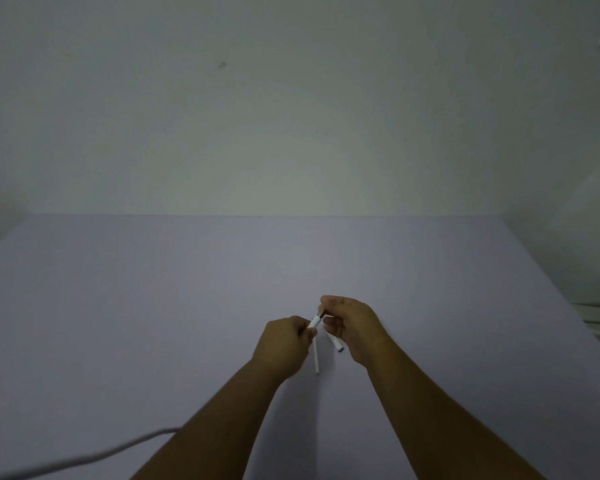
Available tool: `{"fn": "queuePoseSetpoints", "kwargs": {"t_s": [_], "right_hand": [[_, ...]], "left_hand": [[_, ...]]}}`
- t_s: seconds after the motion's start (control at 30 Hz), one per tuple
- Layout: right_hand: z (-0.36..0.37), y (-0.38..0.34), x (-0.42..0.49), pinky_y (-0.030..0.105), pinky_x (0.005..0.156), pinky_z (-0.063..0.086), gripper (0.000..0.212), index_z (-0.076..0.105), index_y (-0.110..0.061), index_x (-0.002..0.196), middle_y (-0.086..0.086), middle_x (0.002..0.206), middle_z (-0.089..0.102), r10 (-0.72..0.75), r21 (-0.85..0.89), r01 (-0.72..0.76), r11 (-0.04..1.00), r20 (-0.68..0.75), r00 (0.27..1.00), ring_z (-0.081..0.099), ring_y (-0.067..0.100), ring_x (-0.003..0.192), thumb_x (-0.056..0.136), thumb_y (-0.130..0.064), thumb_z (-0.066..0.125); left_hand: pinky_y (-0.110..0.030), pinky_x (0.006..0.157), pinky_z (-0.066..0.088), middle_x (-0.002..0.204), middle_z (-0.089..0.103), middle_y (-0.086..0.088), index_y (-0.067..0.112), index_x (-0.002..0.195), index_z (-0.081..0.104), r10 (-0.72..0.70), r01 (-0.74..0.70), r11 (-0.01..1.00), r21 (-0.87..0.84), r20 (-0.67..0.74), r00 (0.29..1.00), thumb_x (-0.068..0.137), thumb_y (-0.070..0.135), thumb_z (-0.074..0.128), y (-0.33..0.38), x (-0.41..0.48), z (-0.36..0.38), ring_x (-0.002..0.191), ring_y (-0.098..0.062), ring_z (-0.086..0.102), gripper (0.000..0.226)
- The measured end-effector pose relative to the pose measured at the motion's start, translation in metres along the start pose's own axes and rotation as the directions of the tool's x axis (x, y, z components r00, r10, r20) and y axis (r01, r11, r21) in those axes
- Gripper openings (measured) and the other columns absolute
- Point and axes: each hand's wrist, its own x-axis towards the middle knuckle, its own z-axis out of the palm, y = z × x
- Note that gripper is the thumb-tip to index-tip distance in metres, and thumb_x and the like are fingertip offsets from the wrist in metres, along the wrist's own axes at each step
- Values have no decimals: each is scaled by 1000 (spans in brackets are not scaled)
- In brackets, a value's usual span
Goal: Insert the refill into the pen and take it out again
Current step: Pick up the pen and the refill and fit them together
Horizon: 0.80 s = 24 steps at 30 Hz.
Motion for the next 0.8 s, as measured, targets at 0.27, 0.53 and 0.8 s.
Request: {"fn": "queuePoseSetpoints", "kwargs": {"t_s": [0.27, 0.53, 0.8], "right_hand": [[3, -2, -3, 31, 80, 51, 13, 63, -5, 99, 11, 92, 64, -9, -31, 9, 999, -16, 1000, 58, 23, 86, 87, -9, 61], [6, -3, -4, 24, 71, 50, 12, 66, -2, 96, 9, 82, 64, 7, -10, -7, 1000, -7, 1000, 57, 18, 76, 86, -6, 62], [4, 1, -4, 24, 75, 50, 24, 62, -4, 110, 8, 90, 66, -50, -21, 51, 998, 40, 998, 61, 16, 83, 87, -2, 58]], "left_hand": [[-32, 80, 53, 101, 72, -11, 9, 110, 66, -13, 13, 999, 31, 1, 1000, 96, 28, 50, -3, -1, 0, 88, -25, 70, 29], [-33, 80, 54, 101, 72, -11, 8, 110, 66, -26, 26, 999, 19, -5, 1000, 96, 26, 50, -4, -3, 0, 88, -26, 70, 28], [-31, 80, 52, 103, 72, -11, 9, 112, 66, -26, 26, 999, 23, -8, 1000, 97, 26, 49, -3, -4, -1, 89, -25, 69, 29]]}}
